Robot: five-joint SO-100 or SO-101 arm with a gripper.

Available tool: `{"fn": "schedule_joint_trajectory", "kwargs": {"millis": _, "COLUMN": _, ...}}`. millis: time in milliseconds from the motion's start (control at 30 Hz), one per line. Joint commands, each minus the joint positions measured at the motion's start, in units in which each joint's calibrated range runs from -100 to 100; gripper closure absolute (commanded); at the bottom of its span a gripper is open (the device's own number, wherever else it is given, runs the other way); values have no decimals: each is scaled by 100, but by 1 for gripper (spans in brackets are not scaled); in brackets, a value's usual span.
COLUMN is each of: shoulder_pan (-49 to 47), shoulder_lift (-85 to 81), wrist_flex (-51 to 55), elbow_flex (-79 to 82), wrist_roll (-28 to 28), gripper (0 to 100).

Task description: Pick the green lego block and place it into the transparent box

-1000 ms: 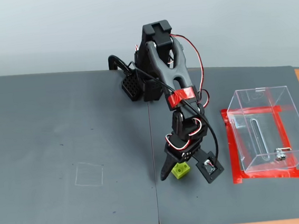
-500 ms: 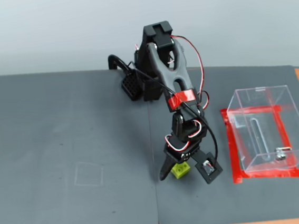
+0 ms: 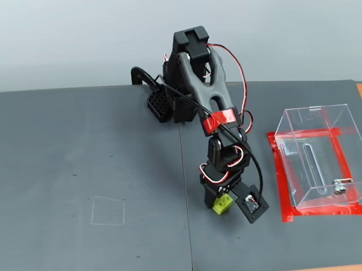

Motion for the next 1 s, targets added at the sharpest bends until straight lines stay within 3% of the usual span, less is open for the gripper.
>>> {"fn": "schedule_joint_trajectory", "kwargs": {"millis": 0, "shoulder_pan": 16, "shoulder_lift": -39, "wrist_flex": -39, "elbow_flex": -180, "wrist_roll": 16, "gripper": 90}}
{"fn": "schedule_joint_trajectory", "kwargs": {"millis": 167, "shoulder_pan": -28, "shoulder_lift": -90, "wrist_flex": -30, "elbow_flex": -225, "wrist_roll": 32, "gripper": 95}}
{"fn": "schedule_joint_trajectory", "kwargs": {"millis": 967, "shoulder_pan": -379, "shoulder_lift": -2312, "wrist_flex": 57, "elbow_flex": -153, "wrist_roll": 48, "gripper": 94}}
